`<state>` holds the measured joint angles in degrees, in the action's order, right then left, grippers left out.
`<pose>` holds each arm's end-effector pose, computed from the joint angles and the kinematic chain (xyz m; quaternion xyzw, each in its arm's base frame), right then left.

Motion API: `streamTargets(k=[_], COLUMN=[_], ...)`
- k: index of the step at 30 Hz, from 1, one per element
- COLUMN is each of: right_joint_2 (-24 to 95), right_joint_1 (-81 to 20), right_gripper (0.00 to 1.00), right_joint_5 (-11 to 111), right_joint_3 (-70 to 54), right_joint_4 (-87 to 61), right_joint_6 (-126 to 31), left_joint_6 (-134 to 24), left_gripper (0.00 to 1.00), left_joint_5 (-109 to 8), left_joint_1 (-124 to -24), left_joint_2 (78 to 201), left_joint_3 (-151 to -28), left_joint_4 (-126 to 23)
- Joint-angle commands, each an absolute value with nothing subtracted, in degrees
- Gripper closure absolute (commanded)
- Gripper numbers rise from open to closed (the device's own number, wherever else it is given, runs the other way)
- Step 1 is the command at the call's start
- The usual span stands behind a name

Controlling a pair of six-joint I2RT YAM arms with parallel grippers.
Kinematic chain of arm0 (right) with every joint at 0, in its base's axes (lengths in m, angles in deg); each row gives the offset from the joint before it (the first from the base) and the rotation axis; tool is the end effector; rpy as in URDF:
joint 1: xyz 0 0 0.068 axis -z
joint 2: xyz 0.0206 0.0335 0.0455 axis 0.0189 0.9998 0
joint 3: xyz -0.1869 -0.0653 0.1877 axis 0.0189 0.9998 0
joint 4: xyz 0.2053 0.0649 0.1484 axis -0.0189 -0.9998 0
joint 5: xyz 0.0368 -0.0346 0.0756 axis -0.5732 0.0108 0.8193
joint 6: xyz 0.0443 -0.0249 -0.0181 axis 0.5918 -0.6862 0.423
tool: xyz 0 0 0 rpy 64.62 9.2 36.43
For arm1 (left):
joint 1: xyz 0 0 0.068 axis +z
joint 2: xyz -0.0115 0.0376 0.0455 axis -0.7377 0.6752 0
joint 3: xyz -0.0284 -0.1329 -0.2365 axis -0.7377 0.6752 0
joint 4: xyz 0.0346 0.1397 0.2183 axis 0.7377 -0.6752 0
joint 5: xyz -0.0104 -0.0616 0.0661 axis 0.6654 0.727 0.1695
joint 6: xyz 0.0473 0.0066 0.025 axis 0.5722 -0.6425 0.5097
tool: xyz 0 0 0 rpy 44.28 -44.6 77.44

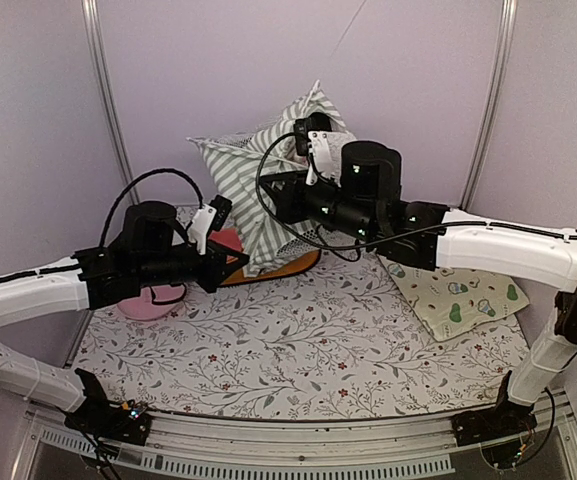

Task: Set up the pet tent
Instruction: Attach the tent pole to the pole socket of the pet tent.

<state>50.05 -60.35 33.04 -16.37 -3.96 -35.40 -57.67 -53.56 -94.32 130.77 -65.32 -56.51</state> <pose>0.2125 0.3458 0.3816 -0.1940 0.6965 0.3892 0.5707 0.1823 -0.1989 0.2911 0.2565 0.7889 -0.3162 0.4602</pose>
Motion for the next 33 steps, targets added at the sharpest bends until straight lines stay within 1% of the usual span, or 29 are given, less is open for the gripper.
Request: streamTargets(k=[1, 4, 8, 12, 16, 19, 25, 33], right_joint_2=[53.40, 55.24, 55.61, 55.48, 54.74, 55.42, 58.43, 61.42], right_joint_1=[-62.76, -63.13, -62.56, -59.02, -56.89, -58.30, -64.38, -65.89], right_gripper=[1.00, 1.00, 1.00, 1.00, 1.00, 1.00, 1.00, 1.00], right_joint_5=[34.81, 34.77, 31.86, 31.81, 31.89, 33.15, 35.60, 39.17], right_joint_3=[-14.17, -13.25, -12.97, -13.30, -13.07, -13.46, -13.00, -11.72], right_joint_4=[-5.78, -5.97, -6.02, -7.35, -7.22, -6.95, -4.69, -3.48], right_joint_6=[-40.00, -38.51, -38.32, -36.58, -34.91, -36.77, -40.77, -39.03], left_joint_6=[-60.39, -61.02, -61.99, -62.91, -64.49, -65.43, -68.12, -71.85], left_gripper=[1.00, 1.00, 1.00, 1.00, 1.00, 1.00, 1.00, 1.00], left_joint_5=[-48.10, -45.07, -41.95, -38.09, -36.86, -36.56, -33.99, -30.85], left_joint_1=[-91.42, -90.54, -90.48, -90.40, -90.11, -88.78, -84.58, -81.91], left_joint_2=[130.01, 129.83, 128.72, 126.97, 125.02, 125.37, 129.02, 131.58], left_joint_3=[-71.70, -74.27, -75.77, -75.82, -76.07, -78.77, -83.32, -87.61], left_joint_4=[-53.64, -53.34, -53.14, -52.51, -52.76, -54.01, -54.75, -51.88])
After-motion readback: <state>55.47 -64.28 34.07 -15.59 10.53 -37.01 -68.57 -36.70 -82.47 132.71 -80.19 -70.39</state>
